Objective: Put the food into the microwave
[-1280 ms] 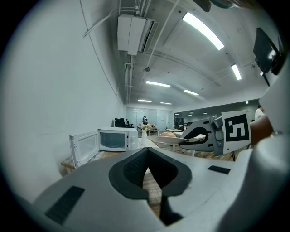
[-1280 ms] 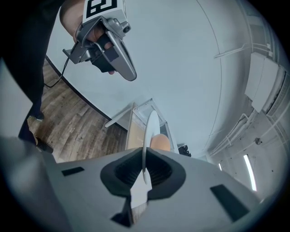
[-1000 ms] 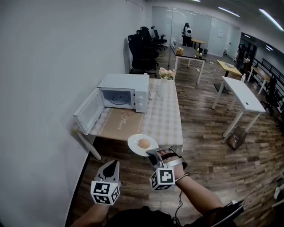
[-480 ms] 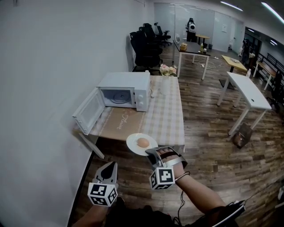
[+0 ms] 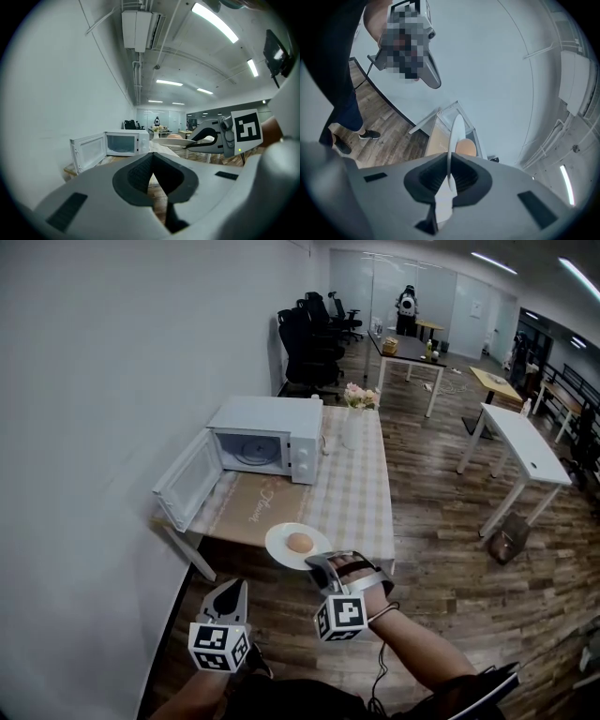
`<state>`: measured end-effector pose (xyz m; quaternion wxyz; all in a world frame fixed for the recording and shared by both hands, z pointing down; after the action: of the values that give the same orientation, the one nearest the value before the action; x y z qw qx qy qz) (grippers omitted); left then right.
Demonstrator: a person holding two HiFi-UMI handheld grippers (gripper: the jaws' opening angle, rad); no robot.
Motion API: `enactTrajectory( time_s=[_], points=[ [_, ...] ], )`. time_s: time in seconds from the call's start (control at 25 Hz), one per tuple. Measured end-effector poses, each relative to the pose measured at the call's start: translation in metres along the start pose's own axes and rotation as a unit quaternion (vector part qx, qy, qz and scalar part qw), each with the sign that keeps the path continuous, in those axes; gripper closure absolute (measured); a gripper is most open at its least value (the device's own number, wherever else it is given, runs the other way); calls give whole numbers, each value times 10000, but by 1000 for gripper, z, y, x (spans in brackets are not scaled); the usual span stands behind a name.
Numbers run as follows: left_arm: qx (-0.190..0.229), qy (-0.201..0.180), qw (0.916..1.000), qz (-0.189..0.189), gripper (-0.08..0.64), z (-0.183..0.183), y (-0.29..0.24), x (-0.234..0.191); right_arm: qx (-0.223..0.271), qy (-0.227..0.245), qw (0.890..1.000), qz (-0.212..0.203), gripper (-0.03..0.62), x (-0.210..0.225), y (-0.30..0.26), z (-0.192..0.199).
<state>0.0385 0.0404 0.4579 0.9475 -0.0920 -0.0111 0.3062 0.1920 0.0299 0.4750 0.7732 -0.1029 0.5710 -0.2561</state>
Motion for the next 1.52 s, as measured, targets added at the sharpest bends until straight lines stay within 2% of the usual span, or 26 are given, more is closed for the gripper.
enactTrajectory(
  time_s=[0.28,0.52,1.0,1.52],
  points=[
    [29,46,10000,78,552,-9,-33,-35,-69,42,10000,-35,568,23,-41,-9],
    [-38,96,9999,-50,552,-14,-62,-73,-41,36,9999,-95,568,37,-85,-19],
    [13,225,9997,110,552,-24,-97,-133,-106,-18,9995,-284,568,57,-158,-43],
    [60,281,9987,413,552,-34,-123,-199,-386,-128,9989,-225,568,80,-219,-72]
  ],
)
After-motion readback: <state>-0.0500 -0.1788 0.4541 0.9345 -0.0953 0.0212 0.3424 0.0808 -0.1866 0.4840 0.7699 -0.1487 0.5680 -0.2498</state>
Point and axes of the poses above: the fingertips, and each gripper's own axes: y backward along the fingers, x to its right, z out of its underside, the point moved 3 cm from there along y, backward along the fingers, and after that the axes turned 2 degrees about x, right-handed, at the moved point
